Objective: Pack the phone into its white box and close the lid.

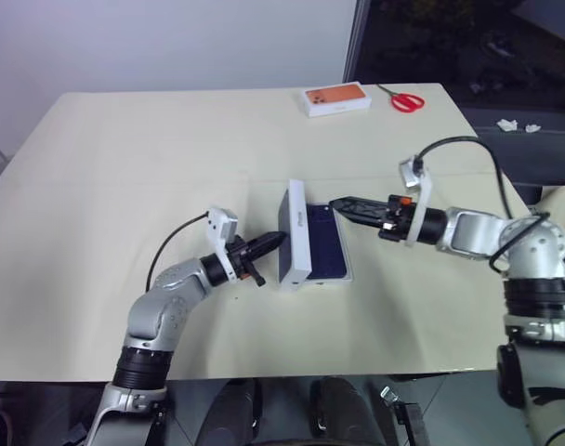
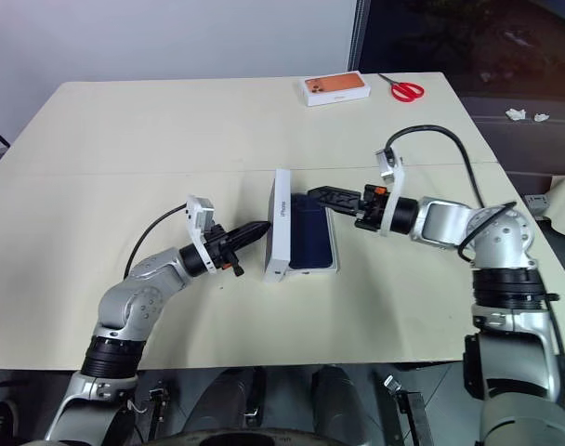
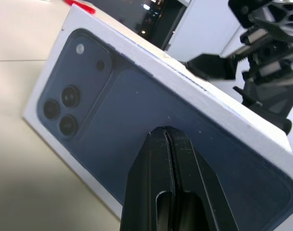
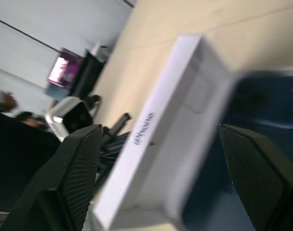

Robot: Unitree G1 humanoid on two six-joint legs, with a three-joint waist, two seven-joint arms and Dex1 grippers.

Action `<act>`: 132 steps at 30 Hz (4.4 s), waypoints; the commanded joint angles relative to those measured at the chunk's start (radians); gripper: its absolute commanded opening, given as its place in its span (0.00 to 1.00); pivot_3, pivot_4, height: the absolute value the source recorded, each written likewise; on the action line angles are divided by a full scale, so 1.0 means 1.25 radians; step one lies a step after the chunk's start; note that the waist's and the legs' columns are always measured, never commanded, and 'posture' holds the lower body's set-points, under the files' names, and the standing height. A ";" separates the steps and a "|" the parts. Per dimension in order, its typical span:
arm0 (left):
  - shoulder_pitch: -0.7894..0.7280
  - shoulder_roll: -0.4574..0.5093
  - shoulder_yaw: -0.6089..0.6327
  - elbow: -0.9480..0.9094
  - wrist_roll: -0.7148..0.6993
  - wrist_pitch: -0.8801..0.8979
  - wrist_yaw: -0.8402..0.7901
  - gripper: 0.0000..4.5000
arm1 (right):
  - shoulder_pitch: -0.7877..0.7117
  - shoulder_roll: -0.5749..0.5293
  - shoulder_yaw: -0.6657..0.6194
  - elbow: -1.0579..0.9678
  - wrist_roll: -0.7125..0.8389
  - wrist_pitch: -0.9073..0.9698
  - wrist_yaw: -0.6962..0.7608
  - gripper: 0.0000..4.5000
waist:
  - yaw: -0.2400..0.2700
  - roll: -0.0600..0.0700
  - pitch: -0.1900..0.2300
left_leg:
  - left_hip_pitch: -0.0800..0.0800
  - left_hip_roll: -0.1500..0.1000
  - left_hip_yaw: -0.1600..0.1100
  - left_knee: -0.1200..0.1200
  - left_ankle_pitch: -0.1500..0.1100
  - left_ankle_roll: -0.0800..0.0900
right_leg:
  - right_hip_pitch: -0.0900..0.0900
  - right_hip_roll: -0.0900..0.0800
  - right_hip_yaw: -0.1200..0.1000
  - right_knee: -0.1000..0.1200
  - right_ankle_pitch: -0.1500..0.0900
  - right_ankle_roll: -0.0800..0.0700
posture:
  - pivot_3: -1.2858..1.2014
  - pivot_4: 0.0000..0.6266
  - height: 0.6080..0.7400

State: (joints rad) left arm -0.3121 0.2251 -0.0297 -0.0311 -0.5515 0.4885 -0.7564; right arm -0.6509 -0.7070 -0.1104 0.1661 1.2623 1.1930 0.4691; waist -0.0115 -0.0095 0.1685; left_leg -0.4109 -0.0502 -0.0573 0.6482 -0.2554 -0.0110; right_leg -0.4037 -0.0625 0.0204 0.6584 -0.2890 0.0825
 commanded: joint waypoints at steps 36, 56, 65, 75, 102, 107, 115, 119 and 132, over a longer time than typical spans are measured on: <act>0.093 0.132 0.013 -0.059 0.038 0.042 0.009 0.00 | 0.056 0.050 0.188 -0.106 -0.677 -0.429 0.318 0.01 | 0.008 -0.001 0.001 | 0.000 -0.001 -0.001 0.000 0.000 0.000 | 0.000 -0.002 0.000 -0.002 0.000 0.000 | 0.52 0.24 1.00; -0.056 -0.018 -0.032 0.076 0.086 -0.007 0.019 0.00 | 0.101 0.065 0.133 -0.164 -0.694 -0.378 0.290 0.01 | 0.017 -0.001 0.001 | 0.000 -0.001 -0.001 0.000 0.000 -0.001 | 0.000 -0.001 0.000 -0.002 0.000 0.000 | 0.52 0.24 1.00; -0.091 -0.041 -0.039 0.117 0.107 -0.026 0.018 0.00 | 0.101 0.075 0.133 -0.152 -0.718 -0.386 0.286 0.01 | 0.017 -0.001 0.001 | 0.000 -0.001 -0.001 0.000 0.000 -0.001 | 0.000 -0.001 -0.001 -0.002 0.000 0.000 | 0.52 0.24 1.00; -0.131 -0.062 -0.045 0.180 0.124 -0.048 0.006 0.00 | 0.105 0.059 0.115 -0.146 -0.729 -0.387 0.290 0.01 | 0.018 -0.001 0.001 | 0.000 -0.001 -0.001 0.000 0.000 -0.001 | 0.001 -0.001 -0.001 -0.002 0.000 0.000 | 0.52 0.24 1.00; -0.103 -0.064 -0.037 0.175 0.132 -0.049 0.008 0.00 | 0.131 0.069 0.120 -0.165 -0.745 -0.396 0.271 0.01 | 0.017 -0.001 0.001 | 0.000 -0.001 -0.001 0.000 0.000 -0.001 | 0.001 -0.001 -0.001 -0.001 0.000 0.000 | 0.52 0.24 1.00; -0.116 -0.061 -0.031 0.193 0.133 -0.053 0.009 0.00 | 0.128 0.076 0.124 -0.159 -0.752 -0.401 0.270 0.01 | 0.017 -0.001 0.001 | 0.000 -0.001 -0.001 0.000 0.000 -0.001 | 0.001 -0.001 -0.001 -0.001 0.000 0.000 | 0.52 0.24 1.00; -0.144 -0.069 -0.034 0.231 0.144 -0.064 0.005 0.00 | 0.132 0.082 0.123 -0.160 -0.760 -0.398 0.260 0.01 | 0.017 -0.001 0.001 | 0.000 -0.001 -0.001 0.000 0.000 -0.001 | 0.001 -0.001 -0.001 -0.001 0.000 0.000 | 0.52 0.24 1.00; -0.152 -0.071 -0.030 0.236 0.144 -0.068 0.005 0.00 | 0.135 0.081 0.120 -0.158 -0.764 -0.400 0.261 0.01 | 0.017 -0.001 0.001 | 0.000 -0.001 -0.001 0.001 0.000 -0.001 | 0.000 -0.001 -0.001 0.000 0.000 0.000 | 0.52 0.24 1.00; -0.163 -0.065 -0.020 0.243 0.143 -0.062 0.011 0.00 | 0.129 0.055 0.115 -0.135 -0.791 -0.419 0.275 0.01 | 0.017 -0.001 0.001 | 0.000 -0.002 -0.001 0.001 0.000 -0.001 | 0.000 -0.001 -0.001 0.000 0.000 0.000 | 0.52 0.24 1.00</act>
State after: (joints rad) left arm -0.4984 0.1453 -0.0632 0.2941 -0.3709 0.4243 -0.7416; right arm -0.4693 -0.6192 0.0409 0.0088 0.2774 0.6922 0.8061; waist 0.0100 -0.0104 0.1695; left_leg -0.4105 -0.0521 -0.0589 0.6492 -0.2550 -0.0123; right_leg -0.4032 -0.0636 0.0195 0.6584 -0.2885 0.0827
